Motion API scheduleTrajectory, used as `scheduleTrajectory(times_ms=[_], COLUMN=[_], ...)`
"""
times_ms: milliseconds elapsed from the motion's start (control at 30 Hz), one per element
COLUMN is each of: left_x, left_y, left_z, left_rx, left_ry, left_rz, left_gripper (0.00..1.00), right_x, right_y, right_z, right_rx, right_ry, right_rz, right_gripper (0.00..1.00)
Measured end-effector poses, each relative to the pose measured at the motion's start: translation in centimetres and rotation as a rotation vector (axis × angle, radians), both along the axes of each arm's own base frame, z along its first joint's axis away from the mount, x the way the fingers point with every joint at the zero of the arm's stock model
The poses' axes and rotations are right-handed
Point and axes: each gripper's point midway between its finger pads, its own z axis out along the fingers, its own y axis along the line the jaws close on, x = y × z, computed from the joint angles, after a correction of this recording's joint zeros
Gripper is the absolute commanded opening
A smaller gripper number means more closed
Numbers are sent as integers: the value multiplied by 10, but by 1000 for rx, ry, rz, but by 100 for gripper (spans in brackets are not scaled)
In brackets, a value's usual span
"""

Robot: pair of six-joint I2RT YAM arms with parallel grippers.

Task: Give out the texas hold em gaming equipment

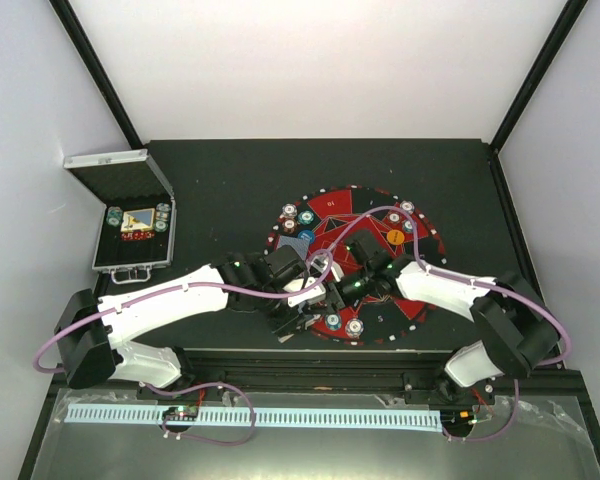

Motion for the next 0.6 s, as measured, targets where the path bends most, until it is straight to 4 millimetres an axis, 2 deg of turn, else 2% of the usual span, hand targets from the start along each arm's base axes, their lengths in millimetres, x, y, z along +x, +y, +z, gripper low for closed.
scheduleTrajectory(times_ms=[300,600], left_x=[2,4], left_y=[1,2], left_z=[-1,-1], left_rx=[8,14], left_ry=[-14,-23], left_rz=[2,6], left_gripper=[55,55], right_x=[2,1], right_y=[-3,-3], right_z=[5,11], right_rx=[-15,0], right_ry=[-43,-53], right_rz=[-8,-4], right_gripper=[40,23])
